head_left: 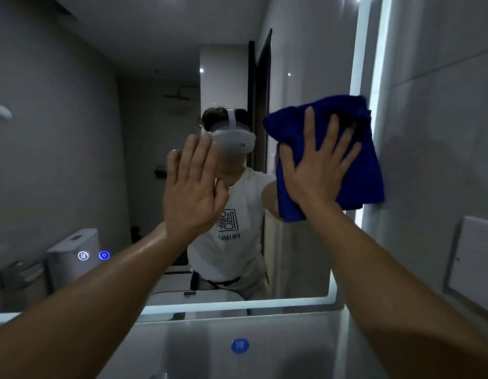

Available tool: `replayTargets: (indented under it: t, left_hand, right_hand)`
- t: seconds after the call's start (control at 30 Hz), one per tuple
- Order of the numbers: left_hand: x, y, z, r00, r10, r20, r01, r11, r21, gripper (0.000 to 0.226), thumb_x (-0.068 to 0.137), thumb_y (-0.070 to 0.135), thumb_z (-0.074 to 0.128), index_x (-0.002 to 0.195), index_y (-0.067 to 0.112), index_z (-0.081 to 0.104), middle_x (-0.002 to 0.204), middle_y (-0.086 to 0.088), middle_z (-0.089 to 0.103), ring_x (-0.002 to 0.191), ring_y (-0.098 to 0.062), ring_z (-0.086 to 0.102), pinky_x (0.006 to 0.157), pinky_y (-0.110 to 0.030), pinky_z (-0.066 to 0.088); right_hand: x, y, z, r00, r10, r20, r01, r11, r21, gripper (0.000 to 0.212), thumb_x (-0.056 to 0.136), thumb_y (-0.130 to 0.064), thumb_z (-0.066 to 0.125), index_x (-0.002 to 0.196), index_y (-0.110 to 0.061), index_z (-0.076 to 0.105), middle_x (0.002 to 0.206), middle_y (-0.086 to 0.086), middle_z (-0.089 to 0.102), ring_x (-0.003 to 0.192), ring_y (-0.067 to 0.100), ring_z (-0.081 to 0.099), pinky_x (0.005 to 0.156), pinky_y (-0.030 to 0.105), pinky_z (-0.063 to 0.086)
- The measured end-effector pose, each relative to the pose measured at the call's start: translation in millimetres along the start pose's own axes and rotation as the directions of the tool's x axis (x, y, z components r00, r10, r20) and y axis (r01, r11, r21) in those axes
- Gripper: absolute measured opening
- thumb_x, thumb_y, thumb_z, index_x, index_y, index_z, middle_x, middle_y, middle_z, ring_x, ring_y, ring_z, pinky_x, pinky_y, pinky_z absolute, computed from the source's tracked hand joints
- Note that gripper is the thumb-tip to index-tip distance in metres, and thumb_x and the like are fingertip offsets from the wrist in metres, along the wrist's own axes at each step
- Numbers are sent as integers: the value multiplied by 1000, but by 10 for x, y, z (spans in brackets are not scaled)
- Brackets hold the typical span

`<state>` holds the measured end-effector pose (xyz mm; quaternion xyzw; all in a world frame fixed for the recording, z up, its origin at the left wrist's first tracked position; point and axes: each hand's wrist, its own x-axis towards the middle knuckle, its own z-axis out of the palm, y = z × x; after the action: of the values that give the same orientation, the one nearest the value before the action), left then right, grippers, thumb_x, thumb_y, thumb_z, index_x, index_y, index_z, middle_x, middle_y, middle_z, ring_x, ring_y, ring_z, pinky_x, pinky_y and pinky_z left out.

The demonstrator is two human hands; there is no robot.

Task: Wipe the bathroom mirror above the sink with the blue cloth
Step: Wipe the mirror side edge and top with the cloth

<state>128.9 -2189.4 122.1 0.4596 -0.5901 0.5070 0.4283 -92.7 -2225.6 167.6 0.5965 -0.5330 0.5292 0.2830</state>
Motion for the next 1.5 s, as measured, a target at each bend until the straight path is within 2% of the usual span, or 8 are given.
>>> replayTargets:
  t: [0.27,0.4,0.63,0.77,0.9,1.23,1.37,1.5]
  left_hand:
    - [-79,6,105,999,-18,37,16,999,46,66,97,36,35,155,5,27,163,-12,21,152,-29,13,121,-55,13]
    - [-68,14,104,1000,-2,26,1,998,70,66,96,35,36,154,4,29,163,-13,23,151,-31,16,121,-55,14]
    - [-69,25,101,999,-17,40,14,996,85,66,98,37,33,156,7,23,163,-14,22,151,-32,16,121,-55,12]
    - [-71,33,96,999,-20,42,17,997,74,67,98,37,32,156,7,22,163,-15,20,151,-32,15,121,-55,12]
    - [-69,21,88,999,-12,42,9,996,88,67,97,37,34,156,6,23,163,-15,21,151,-32,14,121,-53,10]
    - [-54,38,88,999,-20,34,18,997,79,68,95,36,36,155,6,23,162,-17,24,150,-34,16,120,-56,13]
    - [-52,42,71,999,-15,43,11,997,79,68,95,36,37,155,5,23,162,-18,23,150,-35,16,119,-59,16]
    - [-60,37,86,999,-11,42,7,996,87,68,96,36,38,154,5,25,161,-18,24,150,-34,16,120,-57,15]
  right_hand:
    - [-2305,563,609,883,-357,305,380,925,-20,78,90,-66,30,157,-38,0,145,12,35,127,45,34,112,62,8]
    - [-2051,784,516,870,-408,277,404,912,73,70,91,-60,34,155,-38,13,144,11,35,126,46,35,109,64,15]
    - [-455,377,152,985,-172,-15,172,985,-34,70,95,-58,39,156,-32,18,161,16,22,146,47,14,116,63,3]
    - [-1409,436,437,955,-279,99,284,958,-39,78,90,-62,36,156,-34,7,158,13,18,142,48,17,117,61,-1]
    - [-2519,957,743,892,-415,182,423,906,-7,76,92,-58,45,157,-36,14,143,12,40,126,46,39,116,65,10]
    - [-1166,511,422,997,73,-26,-71,995,73,71,95,-65,28,155,-30,13,158,16,22,143,46,19,117,58,2]
    - [-1662,510,517,993,-95,63,93,995,36,76,92,-65,32,156,-34,4,157,13,18,141,45,18,118,56,-4]
    - [-2674,628,723,921,-282,268,284,958,33,71,96,-65,22,158,-34,3,139,14,39,121,45,39,115,59,6]
